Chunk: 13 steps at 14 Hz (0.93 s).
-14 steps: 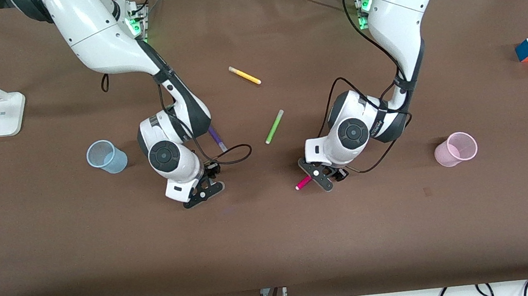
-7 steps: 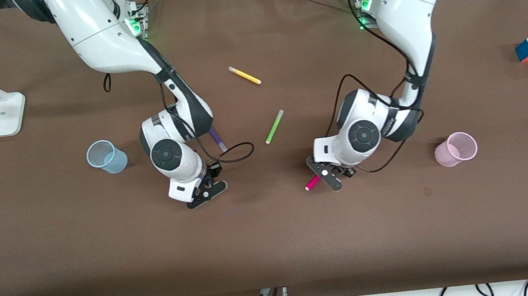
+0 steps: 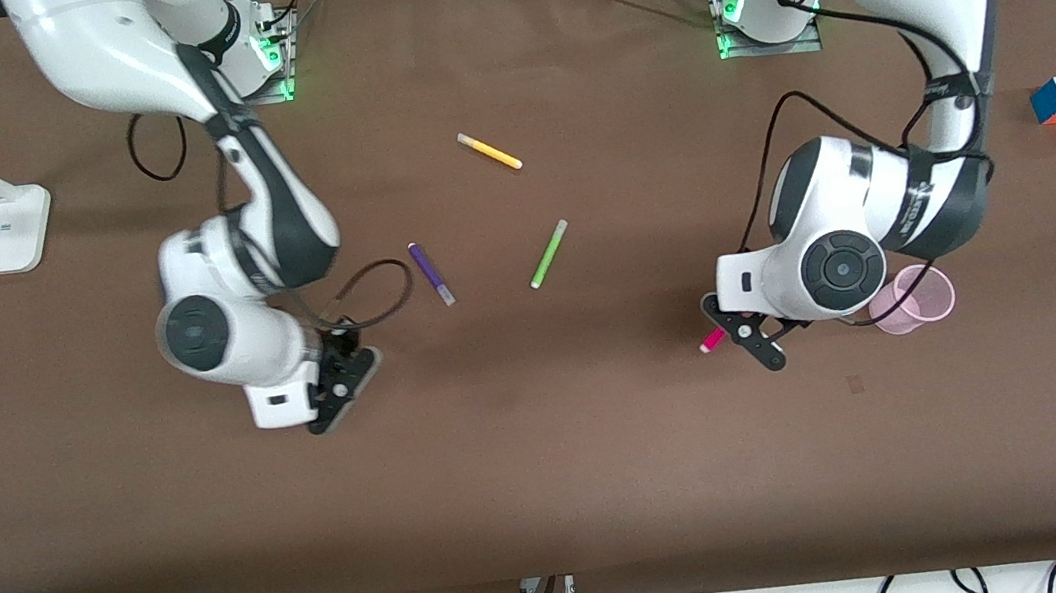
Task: Place pink and blue markers in matching cups
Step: 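Carry the pink marker to the pink cup while the right gripper carries blue, then drop the pink marker into the pink cup while the right gripper drops blue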
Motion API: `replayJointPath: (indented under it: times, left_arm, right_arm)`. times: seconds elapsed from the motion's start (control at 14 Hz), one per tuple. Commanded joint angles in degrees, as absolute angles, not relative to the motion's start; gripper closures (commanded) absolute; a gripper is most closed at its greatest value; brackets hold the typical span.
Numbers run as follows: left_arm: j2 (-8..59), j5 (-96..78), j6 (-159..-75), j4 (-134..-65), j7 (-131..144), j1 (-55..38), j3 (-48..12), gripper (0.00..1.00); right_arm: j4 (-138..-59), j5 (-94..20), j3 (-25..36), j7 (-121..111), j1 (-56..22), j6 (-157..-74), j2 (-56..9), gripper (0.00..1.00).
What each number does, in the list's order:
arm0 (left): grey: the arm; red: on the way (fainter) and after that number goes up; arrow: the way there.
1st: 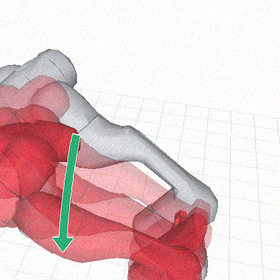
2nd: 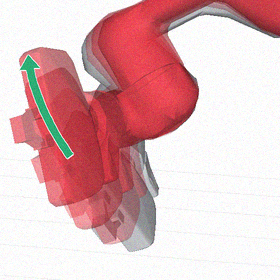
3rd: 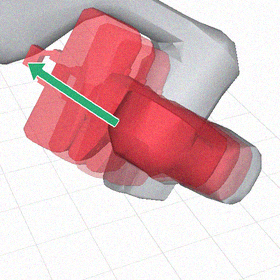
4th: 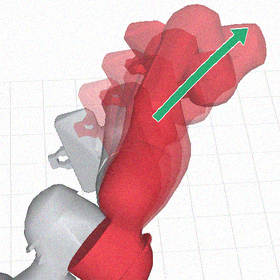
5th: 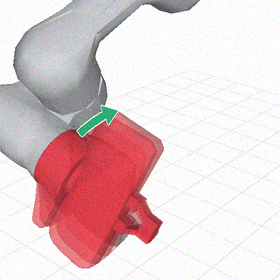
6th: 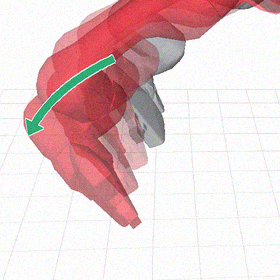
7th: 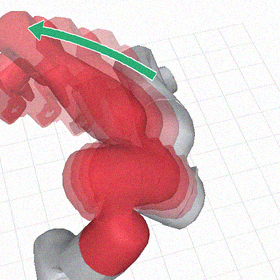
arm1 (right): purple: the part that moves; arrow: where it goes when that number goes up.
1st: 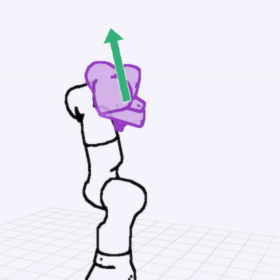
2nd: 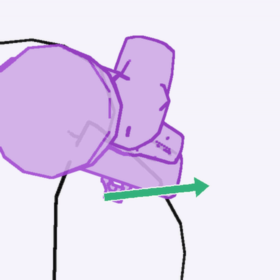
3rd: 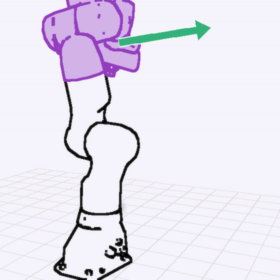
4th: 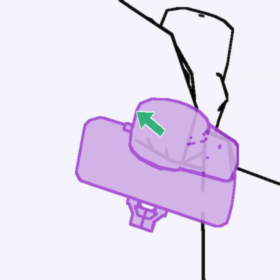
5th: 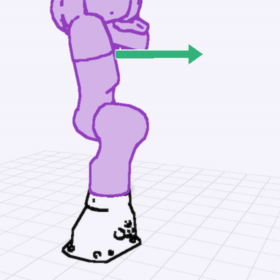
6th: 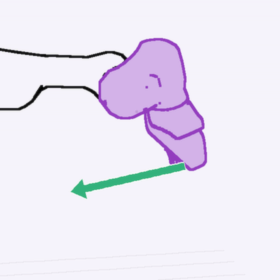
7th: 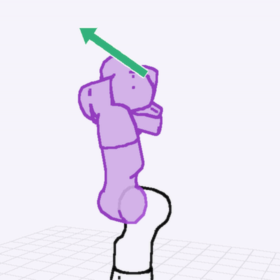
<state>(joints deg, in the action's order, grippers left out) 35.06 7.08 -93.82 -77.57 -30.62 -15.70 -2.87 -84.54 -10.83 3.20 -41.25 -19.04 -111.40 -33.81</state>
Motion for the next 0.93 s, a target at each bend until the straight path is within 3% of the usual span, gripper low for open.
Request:
replayJointPath:
  times: [0.0,0.29,0.43,0.86]
  left_arm:
    - [35.95,16.13,-84.76,-73.83,-31.20,-16.08,-3.08,0.99]
    - [35.68,28.18,-76.83,-73.83,-35.13,-15.82,-2.64,0.93]
    - [35.94,34.86,-76.81,-74.27,-43.99,-13.46,-2.37,0.87]
    - [37.96,40.08,-78.56,-76.29,-47.99,-2.65,-2.37,0.85]
  right_arm:
    - [-86.74,-14.58,2.55,-56.29,-13.73,-102.69,-28.67,1.00]
    - [-94.90,-21.08,2.64,-71.68,-7.31,-100.28,-21.37,1.00]
    - [-98.33,-25.38,2.72,-81.95,-3.97,-99.76,-20.22,1.00]
    - [-107.83,-39.36,3.69,-106.75,4.38,-98.17,-19.33,1.00]
